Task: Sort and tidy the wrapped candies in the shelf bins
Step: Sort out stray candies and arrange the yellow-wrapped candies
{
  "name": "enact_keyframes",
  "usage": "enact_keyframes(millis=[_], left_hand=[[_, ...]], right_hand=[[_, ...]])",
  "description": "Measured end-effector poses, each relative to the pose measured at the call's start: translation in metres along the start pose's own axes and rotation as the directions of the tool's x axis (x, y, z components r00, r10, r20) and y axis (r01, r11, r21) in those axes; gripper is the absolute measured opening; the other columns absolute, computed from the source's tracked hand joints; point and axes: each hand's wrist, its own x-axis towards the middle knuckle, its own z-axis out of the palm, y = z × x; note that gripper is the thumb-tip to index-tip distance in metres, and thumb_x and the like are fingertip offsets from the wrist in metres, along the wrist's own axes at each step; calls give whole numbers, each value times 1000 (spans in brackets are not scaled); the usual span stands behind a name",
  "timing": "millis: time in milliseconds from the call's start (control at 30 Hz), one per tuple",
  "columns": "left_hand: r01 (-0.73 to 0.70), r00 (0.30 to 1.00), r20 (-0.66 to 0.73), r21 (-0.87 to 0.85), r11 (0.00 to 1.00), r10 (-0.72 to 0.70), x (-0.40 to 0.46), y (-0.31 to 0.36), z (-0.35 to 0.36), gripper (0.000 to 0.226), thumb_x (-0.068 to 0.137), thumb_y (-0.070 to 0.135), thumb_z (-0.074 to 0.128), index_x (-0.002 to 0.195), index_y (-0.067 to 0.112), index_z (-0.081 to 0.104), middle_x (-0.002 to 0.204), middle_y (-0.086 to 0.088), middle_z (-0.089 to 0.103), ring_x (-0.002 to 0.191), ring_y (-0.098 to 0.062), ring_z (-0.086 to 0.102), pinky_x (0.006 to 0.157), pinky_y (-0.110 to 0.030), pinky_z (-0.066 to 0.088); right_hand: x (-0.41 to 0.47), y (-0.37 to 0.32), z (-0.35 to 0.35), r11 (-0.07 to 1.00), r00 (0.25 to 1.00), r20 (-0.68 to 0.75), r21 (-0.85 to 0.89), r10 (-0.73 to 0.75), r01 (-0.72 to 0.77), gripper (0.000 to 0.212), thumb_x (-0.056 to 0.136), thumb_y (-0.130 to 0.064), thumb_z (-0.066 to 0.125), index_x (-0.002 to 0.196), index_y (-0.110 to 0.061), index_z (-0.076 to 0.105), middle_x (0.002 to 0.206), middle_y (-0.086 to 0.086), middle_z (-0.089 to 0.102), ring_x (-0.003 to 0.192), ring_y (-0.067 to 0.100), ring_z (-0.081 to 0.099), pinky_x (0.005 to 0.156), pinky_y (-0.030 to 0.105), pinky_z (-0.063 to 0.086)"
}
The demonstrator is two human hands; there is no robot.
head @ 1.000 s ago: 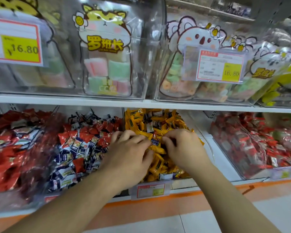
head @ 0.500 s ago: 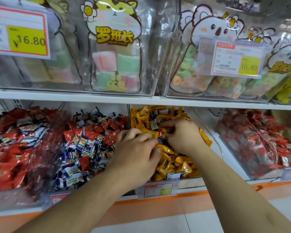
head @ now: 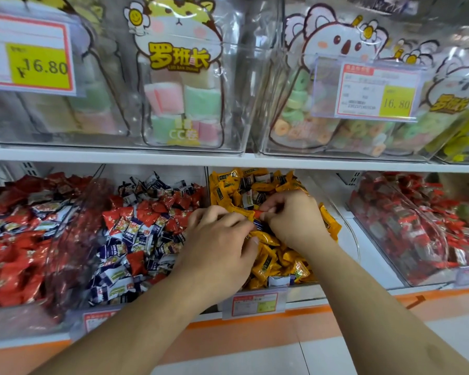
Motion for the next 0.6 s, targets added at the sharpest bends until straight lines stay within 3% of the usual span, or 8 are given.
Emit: enact_keyframes(millis=[167,267,333,367,433,500,600], left_hand=[[28,999,17,-15,999,-28,0,3,-4,47,105,55,31,143,37,52,145,25,49,136,-9,28,116,-40,12],[37,998,49,-82,996,-33,2,3,-12,55,104,57,36,156,40,33,159,26,31,148,-4,14,124,-40,-3],[47,998,47,-182,982,-39,0,4,-21,59,103,56,44,158,41,27,162,26,23,147,2,6,126,-39,-7],[66,998,34,-250,966,-60,-3,5,-26,60,102,54,49,156,42,28,160,27,25,144,4,8,127,-37,-2],[90,994,-26,-377,922,-107,-13,6,-35,57,97,52,61,148,44,37,150,29,36,140,-1,25,123,-33,24],[83,987,-81,-464,882,-136,-26,6,-43,51,93,49,68,138,45,45,132,32,49,124,8,45,107,-24,43],[91,979,-97,-572,815,-178,-52,5,-59,34,91,43,75,119,46,57,109,30,63,107,11,58,89,-13,50]], right_hand=[[-6,2,-6,991,996,-86,136,29,-17,19,89,-17,72,81,-33,78,81,-17,72,79,4,66,81,32,57],[-15,1,-20,968,987,-155,250,52,-12,8,87,-33,78,83,-40,76,77,-19,72,78,12,68,81,36,57],[-25,-5,-33,932,984,-169,362,65,0,8,89,-30,80,85,-37,77,82,-17,74,80,10,69,69,27,56],[-32,-10,-40,907,983,-171,420,62,16,9,88,-26,81,86,-34,78,84,-17,75,81,5,69,66,20,53],[-49,-24,-50,856,987,-153,516,43,43,12,87,-18,82,86,-30,80,84,-15,76,81,1,69,66,13,50],[-67,-40,-55,794,997,-81,607,19,34,15,87,-10,82,87,-25,80,81,-10,77,78,2,70,66,12,51],[-91,-65,-50,713,999,38,701,-21,-11,17,86,-5,80,87,-22,80,82,-3,78,80,10,73,70,15,54]])
